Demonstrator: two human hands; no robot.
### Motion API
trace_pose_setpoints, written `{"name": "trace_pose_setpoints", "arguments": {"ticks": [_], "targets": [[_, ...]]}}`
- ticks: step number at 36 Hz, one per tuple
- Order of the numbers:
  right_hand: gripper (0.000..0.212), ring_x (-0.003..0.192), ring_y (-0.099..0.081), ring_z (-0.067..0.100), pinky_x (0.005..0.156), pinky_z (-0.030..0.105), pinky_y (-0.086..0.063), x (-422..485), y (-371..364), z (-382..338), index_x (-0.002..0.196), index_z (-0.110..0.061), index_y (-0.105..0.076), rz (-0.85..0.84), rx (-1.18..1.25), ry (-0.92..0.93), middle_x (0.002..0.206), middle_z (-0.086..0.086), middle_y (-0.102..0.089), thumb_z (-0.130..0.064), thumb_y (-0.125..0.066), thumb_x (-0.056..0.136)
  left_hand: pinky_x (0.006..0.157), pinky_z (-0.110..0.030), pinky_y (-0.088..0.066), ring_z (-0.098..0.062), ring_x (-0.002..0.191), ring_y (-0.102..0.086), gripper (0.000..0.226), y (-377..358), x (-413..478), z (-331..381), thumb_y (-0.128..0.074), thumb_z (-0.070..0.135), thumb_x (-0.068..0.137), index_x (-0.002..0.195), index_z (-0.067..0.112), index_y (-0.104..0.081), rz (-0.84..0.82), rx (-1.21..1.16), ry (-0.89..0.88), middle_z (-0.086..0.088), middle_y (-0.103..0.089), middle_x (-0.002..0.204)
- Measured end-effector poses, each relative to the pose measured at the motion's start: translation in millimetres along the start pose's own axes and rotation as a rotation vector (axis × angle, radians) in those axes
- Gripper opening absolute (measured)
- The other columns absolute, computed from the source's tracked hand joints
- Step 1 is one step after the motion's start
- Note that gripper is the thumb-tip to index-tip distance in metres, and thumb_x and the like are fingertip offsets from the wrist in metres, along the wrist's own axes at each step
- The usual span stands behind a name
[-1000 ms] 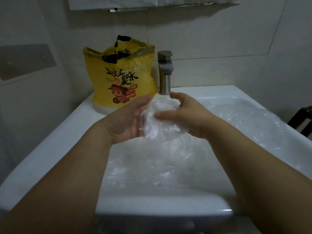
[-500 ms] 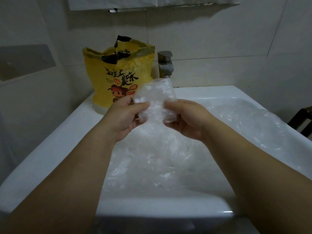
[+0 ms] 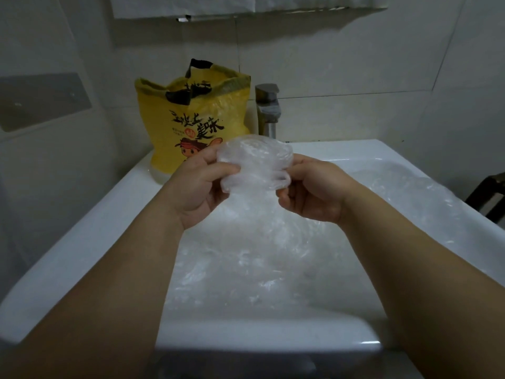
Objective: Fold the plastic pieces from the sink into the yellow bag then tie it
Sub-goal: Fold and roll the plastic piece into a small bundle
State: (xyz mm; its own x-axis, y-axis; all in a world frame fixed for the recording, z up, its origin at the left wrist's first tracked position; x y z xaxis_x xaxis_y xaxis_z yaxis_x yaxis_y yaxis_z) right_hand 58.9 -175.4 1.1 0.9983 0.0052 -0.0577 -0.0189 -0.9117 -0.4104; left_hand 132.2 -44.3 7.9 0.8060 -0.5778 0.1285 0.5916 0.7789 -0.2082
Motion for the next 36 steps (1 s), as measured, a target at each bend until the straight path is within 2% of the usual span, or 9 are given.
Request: {"name": "trace_pose_setpoints", "arguments": {"ticks": [3, 6, 9, 11, 13, 18, 23, 30, 36], "targets": [[0.03, 0.045, -0.047, 0.008, 0.044, 0.016, -0.045, -1, 4, -2, 0.088, -0.009, -0.058, 0.015, -0.046, 0.006, 0.056, 0.002, -0.053, 0.012, -0.036, 0.09, 0.056, -0.016, -0.051, -0.01, 0.068, -0.059, 0.053, 0, -1, -3, -0.063, 0.005, 0.079, 0.13, -0.001, -0.051, -0.049, -0.041, 0.041, -0.011, -0.059, 0.091], [0.029, 0.045, -0.046, 0.01, 0.044, 0.017, -0.046, -1, 6, -4, 0.089, -0.008, -0.057, 0.021, -0.084, 0.012, 0.057, 0.004, -0.051, 0.011, -0.034, 0.092, 0.055, -0.016, -0.051, -0.006, 0.054, -0.055, 0.039, -2, -3, -6, -0.055, -0.005, 0.089, 0.128, -0.011, -0.05, -0.044, -0.002, 0.052, -0.008, -0.056, 0.075], [0.028, 0.047, -0.05, 0.014, 0.046, 0.022, -0.049, 0, 7, -3, 0.094, -0.008, -0.059, -0.001, -0.139, 0.01, 0.059, 0.006, -0.055, 0.008, -0.036, 0.094, 0.054, -0.015, -0.049, -0.006, 0.05, -0.05, 0.017, -1, -3, -6, -0.048, -0.013, 0.09, 0.102, -0.009, -0.06, 0.01, 0.087, 0.053, -0.008, -0.056, 0.072], [0.028, 0.052, -0.055, 0.016, 0.05, 0.025, -0.053, 0, 7, -2, 0.106, -0.009, -0.062, -0.014, -0.199, 0.014, 0.065, 0.006, -0.06, 0.005, -0.041, 0.095, 0.051, -0.015, -0.047, -0.007, 0.047, -0.047, 0.023, 1, -3, -6, -0.046, -0.016, 0.089, 0.083, 0.0, -0.062, 0.037, 0.15, 0.051, -0.003, -0.058, 0.06], [0.03, 0.055, -0.057, 0.017, 0.052, 0.026, -0.055, -1, 7, -1, 0.11, -0.011, -0.064, -0.014, -0.233, 0.024, 0.069, 0.006, -0.063, 0.006, -0.043, 0.095, 0.05, -0.014, -0.046, -0.005, 0.045, -0.046, 0.028, 1, -4, -7, -0.044, -0.018, 0.089, 0.081, 0.002, -0.061, 0.039, 0.195, 0.049, 0.003, -0.059, 0.053], [0.034, 0.052, -0.059, 0.015, 0.048, 0.023, -0.054, -1, 9, -4, 0.087, -0.007, -0.065, 0.041, -0.21, 0.051, 0.06, 0.005, -0.066, 0.014, -0.038, 0.091, 0.053, -0.015, -0.049, -0.006, 0.047, -0.051, 0.023, -3, -7, -6, -0.045, -0.012, 0.093, 0.09, 0.001, -0.064, -0.004, 0.144, 0.066, 0.0, -0.061, 0.058], [0.029, 0.054, -0.064, 0.015, 0.051, 0.024, -0.057, 0, 11, -5, 0.087, -0.005, -0.064, 0.064, -0.159, 0.045, 0.063, 0.006, -0.068, 0.011, -0.04, 0.093, 0.055, -0.017, -0.054, -0.005, 0.057, -0.064, 0.023, -7, -10, -7, -0.047, -0.005, 0.095, 0.096, 0.006, -0.067, -0.033, 0.178, 0.102, 0.0, -0.069, 0.063], [0.04, 0.069, -0.066, 0.023, 0.067, 0.037, -0.061, -5, 6, -5, 0.1, -0.011, -0.065, 0.018, -0.113, -0.019, 0.104, 0.016, -0.063, 0.012, -0.033, 0.094, 0.055, -0.016, -0.053, -0.002, 0.054, -0.06, 0.033, 0, -8, -2, -0.043, -0.012, 0.094, 0.081, 0.008, -0.065, 0.104, 0.373, -0.036, 0.002, -0.069, 0.072], [0.028, 0.079, -0.058, 0.033, 0.08, 0.045, -0.057, -11, 0, -4, 0.104, -0.011, -0.065, -0.048, -0.083, -0.101, 0.117, 0.021, -0.055, -0.013, -0.039, 0.093, 0.059, -0.018, -0.055, -0.001, 0.064, -0.063, 0.039, 3, -7, 2, -0.041, -0.009, 0.096, 0.077, 0.015, -0.066, 0.139, 0.508, -0.142, 0.013, -0.071, 0.071]]}}
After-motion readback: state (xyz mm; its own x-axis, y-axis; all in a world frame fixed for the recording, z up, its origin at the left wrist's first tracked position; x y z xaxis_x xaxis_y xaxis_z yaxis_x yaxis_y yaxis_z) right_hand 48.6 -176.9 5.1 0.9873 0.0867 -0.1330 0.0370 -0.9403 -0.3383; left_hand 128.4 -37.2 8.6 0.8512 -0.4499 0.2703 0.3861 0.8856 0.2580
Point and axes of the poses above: each hand's wrist, its own x-axis towards the middle knuckle, its own y-axis out of the back of the hand, z = x × y, the point moved 6 cm from there along x, towards the middle knuckle
